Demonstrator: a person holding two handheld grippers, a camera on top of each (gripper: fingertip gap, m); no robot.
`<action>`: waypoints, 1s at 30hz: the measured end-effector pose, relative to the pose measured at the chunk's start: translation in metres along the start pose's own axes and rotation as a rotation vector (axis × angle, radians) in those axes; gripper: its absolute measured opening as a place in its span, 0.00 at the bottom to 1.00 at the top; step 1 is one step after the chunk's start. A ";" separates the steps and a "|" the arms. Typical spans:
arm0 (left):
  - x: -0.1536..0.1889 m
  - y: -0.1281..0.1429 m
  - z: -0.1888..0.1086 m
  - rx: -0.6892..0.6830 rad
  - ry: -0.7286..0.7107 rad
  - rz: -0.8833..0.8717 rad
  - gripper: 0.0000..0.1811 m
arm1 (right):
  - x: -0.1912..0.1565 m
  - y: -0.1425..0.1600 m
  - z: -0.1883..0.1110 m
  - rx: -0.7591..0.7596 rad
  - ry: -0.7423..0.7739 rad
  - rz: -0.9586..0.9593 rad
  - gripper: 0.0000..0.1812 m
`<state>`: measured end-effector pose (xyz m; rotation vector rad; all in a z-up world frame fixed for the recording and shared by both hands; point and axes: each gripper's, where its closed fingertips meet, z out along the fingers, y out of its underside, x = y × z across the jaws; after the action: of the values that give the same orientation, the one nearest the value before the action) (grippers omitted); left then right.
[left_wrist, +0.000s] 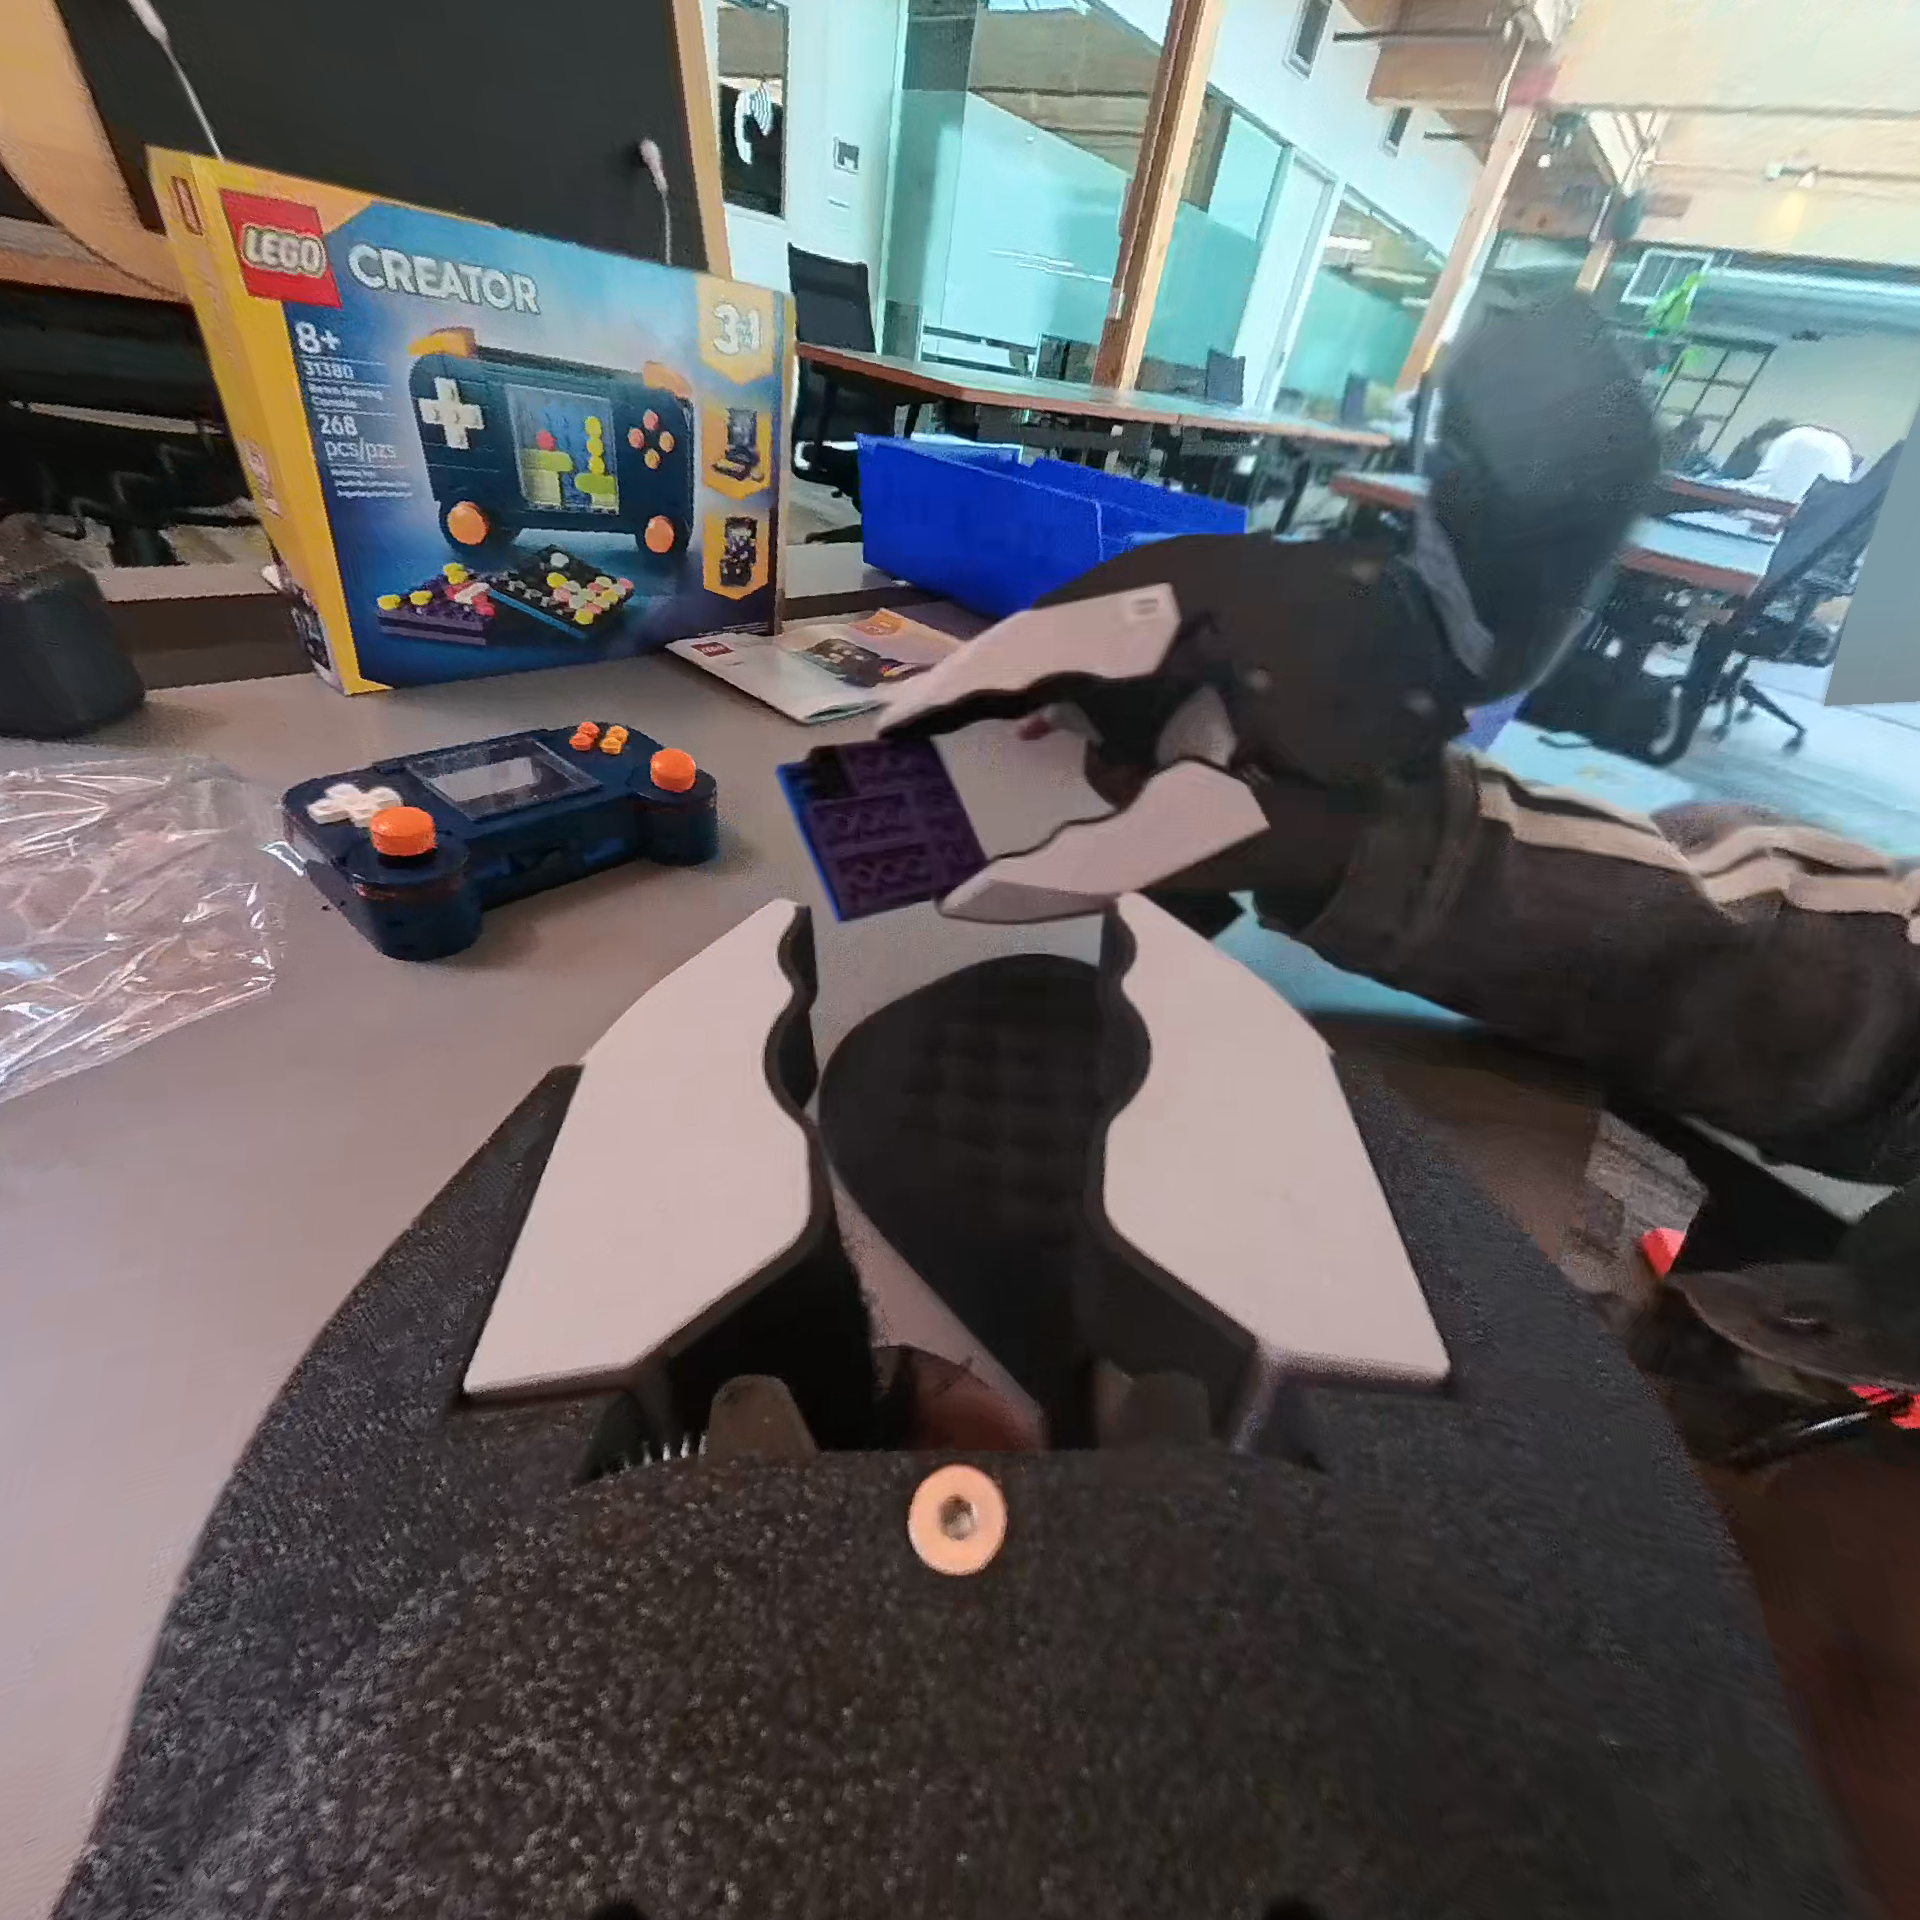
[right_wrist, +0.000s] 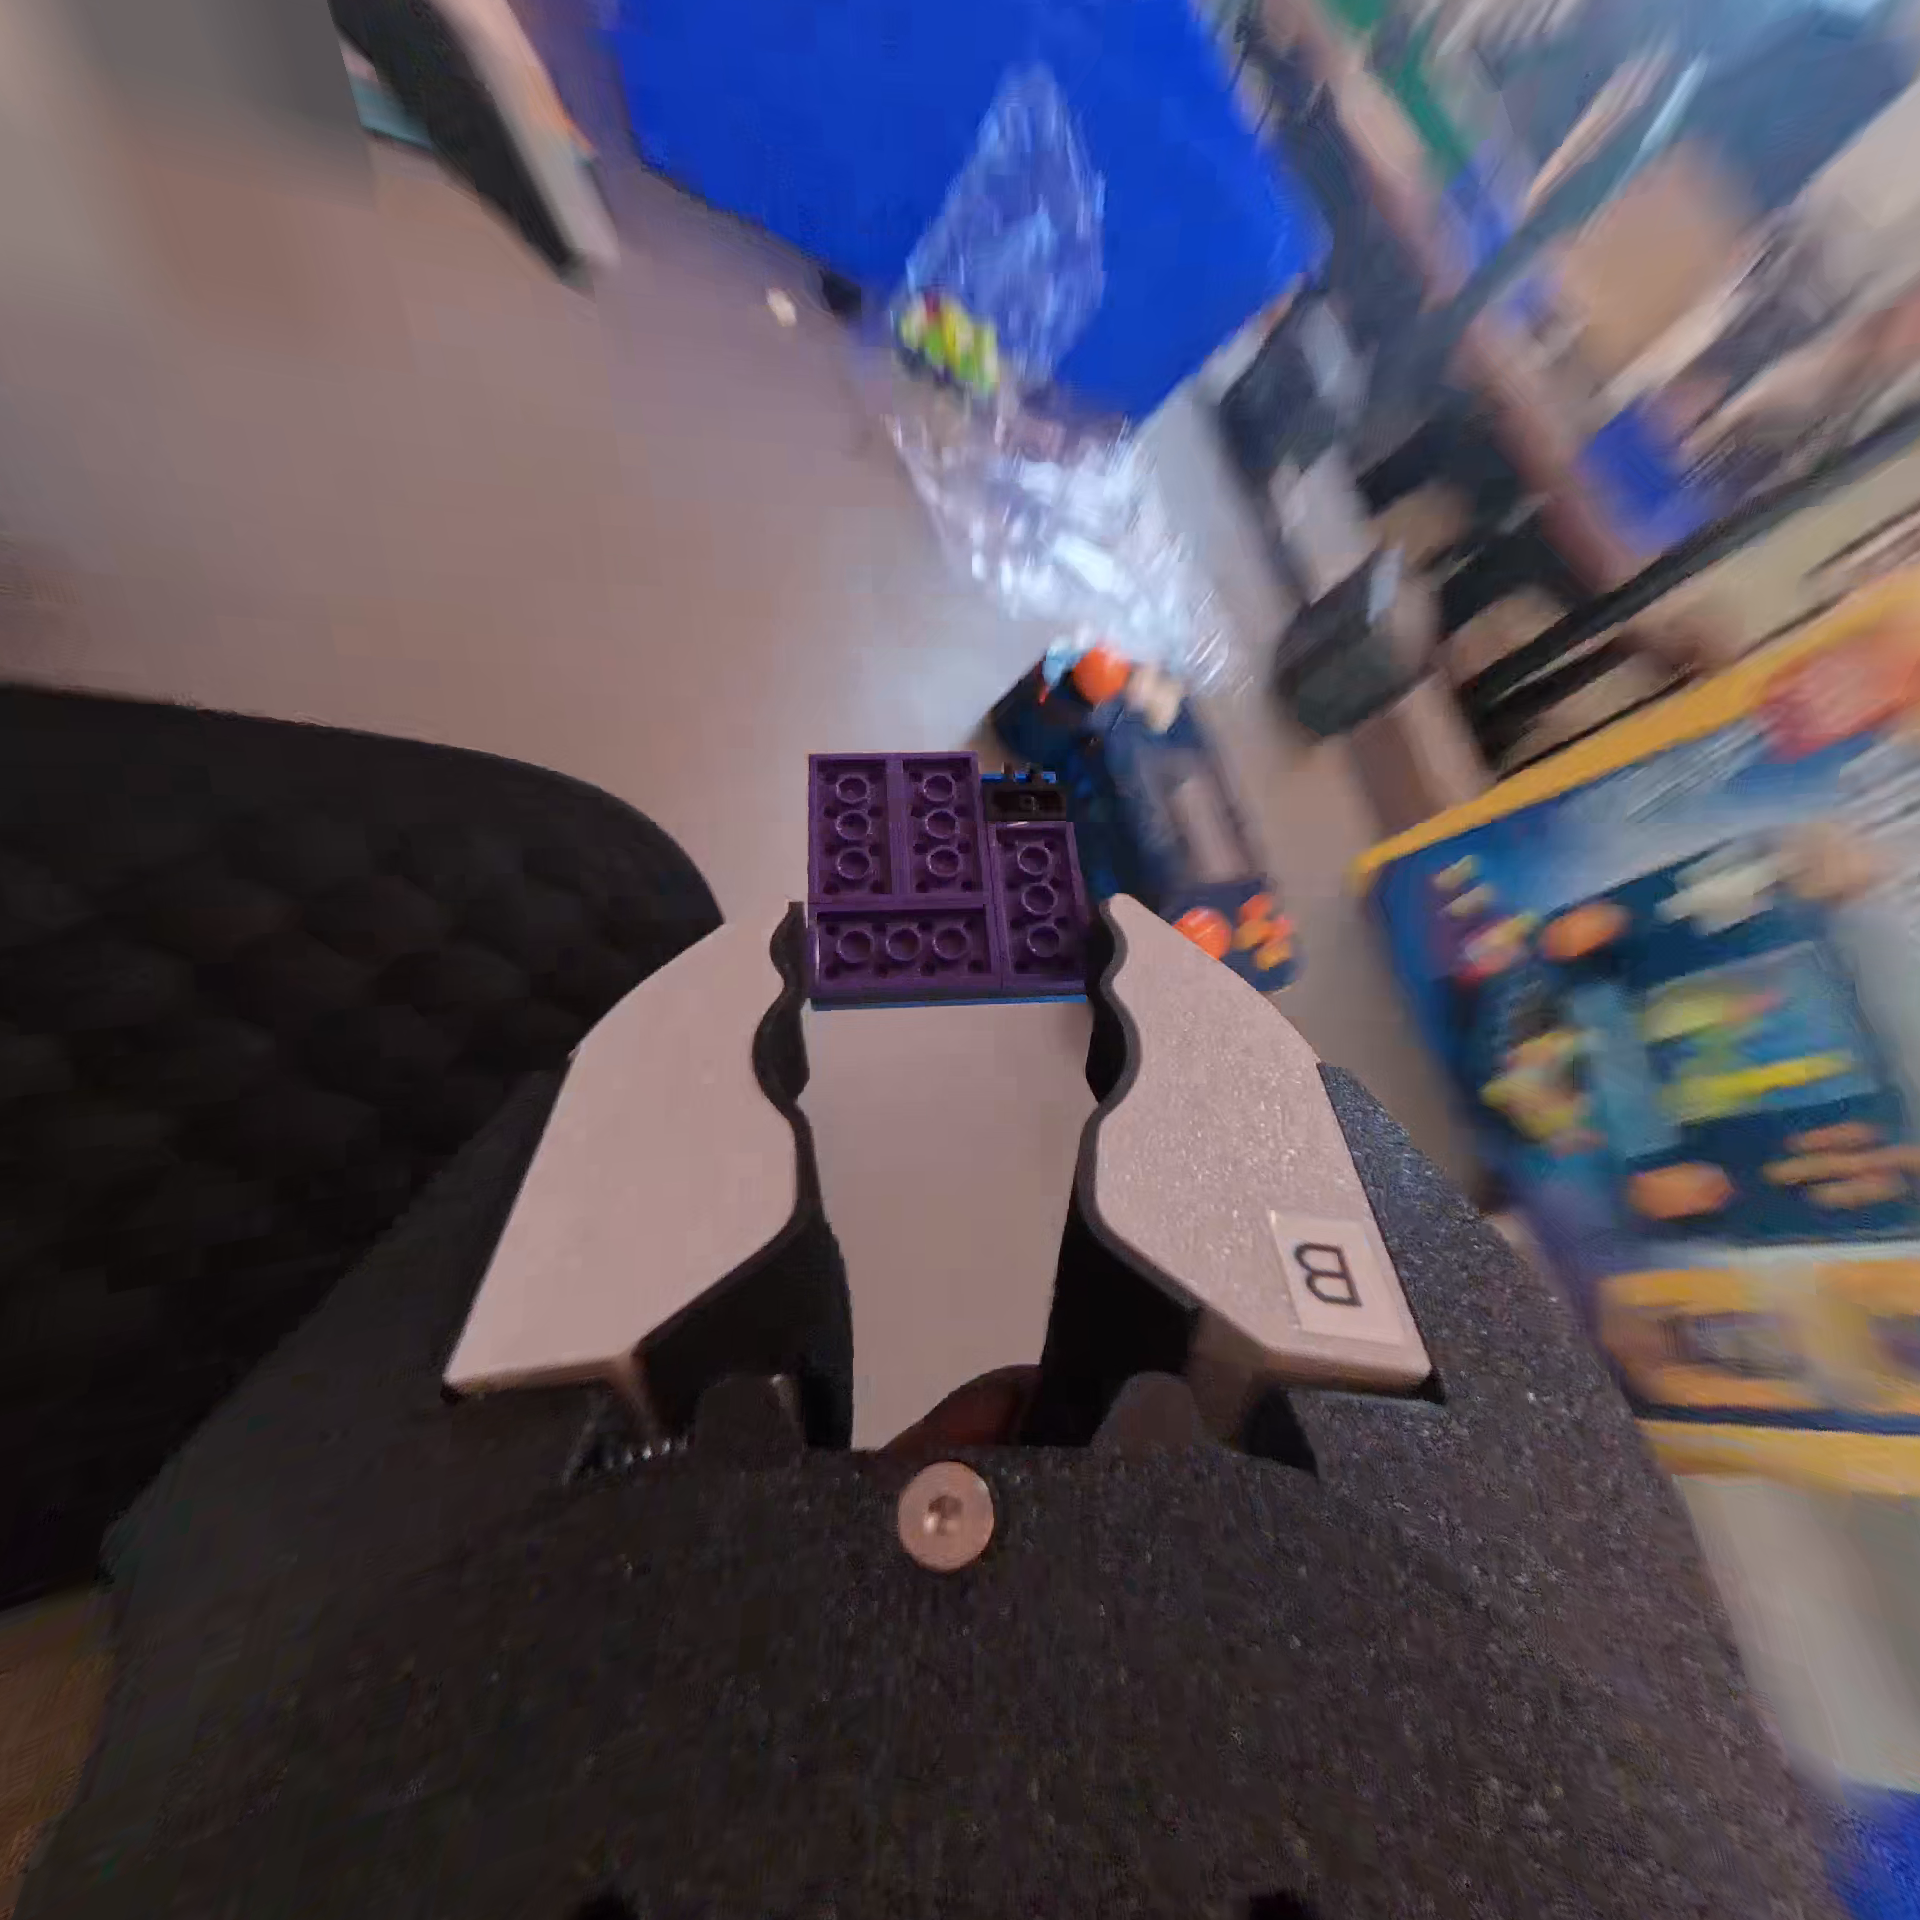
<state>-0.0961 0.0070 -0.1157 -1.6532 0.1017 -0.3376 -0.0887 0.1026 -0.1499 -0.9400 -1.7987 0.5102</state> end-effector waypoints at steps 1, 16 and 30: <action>0.004 -0.004 -0.001 0.016 0.019 -0.023 0.27 | -0.006 -0.013 -0.015 0.015 0.065 -0.142 0.29; 0.040 0.051 0.022 -0.306 0.070 0.358 0.12 | -0.083 -0.014 -0.053 -0.131 0.215 -0.964 0.29; 0.036 0.058 0.022 -0.375 0.071 0.283 0.07 | -0.094 -0.017 -0.051 -0.013 0.086 -1.039 0.28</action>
<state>-0.0483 0.0124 -0.1691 -1.9651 0.4712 -0.1665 -0.0303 0.0137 -0.1718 0.0478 -1.9241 -0.2023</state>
